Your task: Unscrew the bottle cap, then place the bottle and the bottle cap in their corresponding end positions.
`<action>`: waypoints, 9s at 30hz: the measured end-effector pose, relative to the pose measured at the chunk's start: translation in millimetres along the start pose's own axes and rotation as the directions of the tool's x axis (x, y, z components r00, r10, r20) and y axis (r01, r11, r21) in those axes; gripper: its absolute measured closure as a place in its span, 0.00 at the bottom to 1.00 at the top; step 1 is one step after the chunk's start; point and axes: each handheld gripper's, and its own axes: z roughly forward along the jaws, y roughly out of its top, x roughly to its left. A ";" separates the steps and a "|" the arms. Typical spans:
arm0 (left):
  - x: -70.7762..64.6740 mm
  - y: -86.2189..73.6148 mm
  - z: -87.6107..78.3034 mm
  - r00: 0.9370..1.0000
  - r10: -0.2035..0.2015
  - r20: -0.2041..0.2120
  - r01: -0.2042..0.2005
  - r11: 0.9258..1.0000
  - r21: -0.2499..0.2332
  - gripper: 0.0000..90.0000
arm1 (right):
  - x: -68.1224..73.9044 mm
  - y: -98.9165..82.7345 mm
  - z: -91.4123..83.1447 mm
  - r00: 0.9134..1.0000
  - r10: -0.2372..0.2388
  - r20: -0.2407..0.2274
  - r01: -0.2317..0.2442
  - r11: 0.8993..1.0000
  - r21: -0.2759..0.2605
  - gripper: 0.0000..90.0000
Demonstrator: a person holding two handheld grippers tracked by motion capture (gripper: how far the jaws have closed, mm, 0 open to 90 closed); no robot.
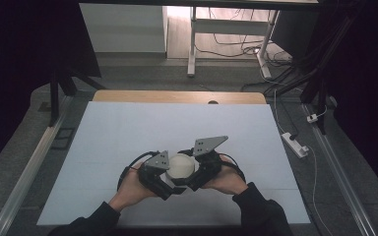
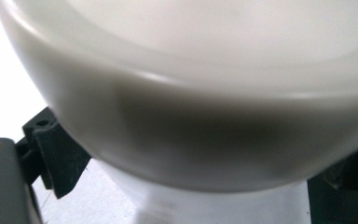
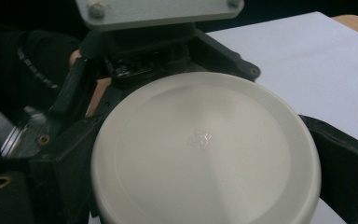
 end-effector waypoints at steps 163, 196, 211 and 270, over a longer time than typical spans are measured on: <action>46.6 -4.0 -13.4 0.985 -0.102 -0.138 0.096 0.994 -0.045 0.09 | 36.2 -5.1 -26.9 0.989 0.025 0.143 -0.009 0.994 -0.110 0.08; 82.0 6.3 7.6 0.977 -0.131 -0.166 0.123 0.991 -0.057 0.09 | 33.6 -41.5 -14.1 0.985 0.028 0.169 -0.013 0.996 -0.085 0.08; 91.7 13.0 30.3 0.978 -0.112 -0.178 0.105 0.993 -0.047 0.09 | 21.2 -52.2 11.3 0.982 0.020 0.186 -0.012 0.999 -0.040 0.08; 99.6 -13.0 43.5 0.976 -0.106 -0.193 0.103 0.994 -0.026 0.03 | 1.4 -78.9 58.9 0.964 0.043 0.263 -0.085 0.985 0.151 0.06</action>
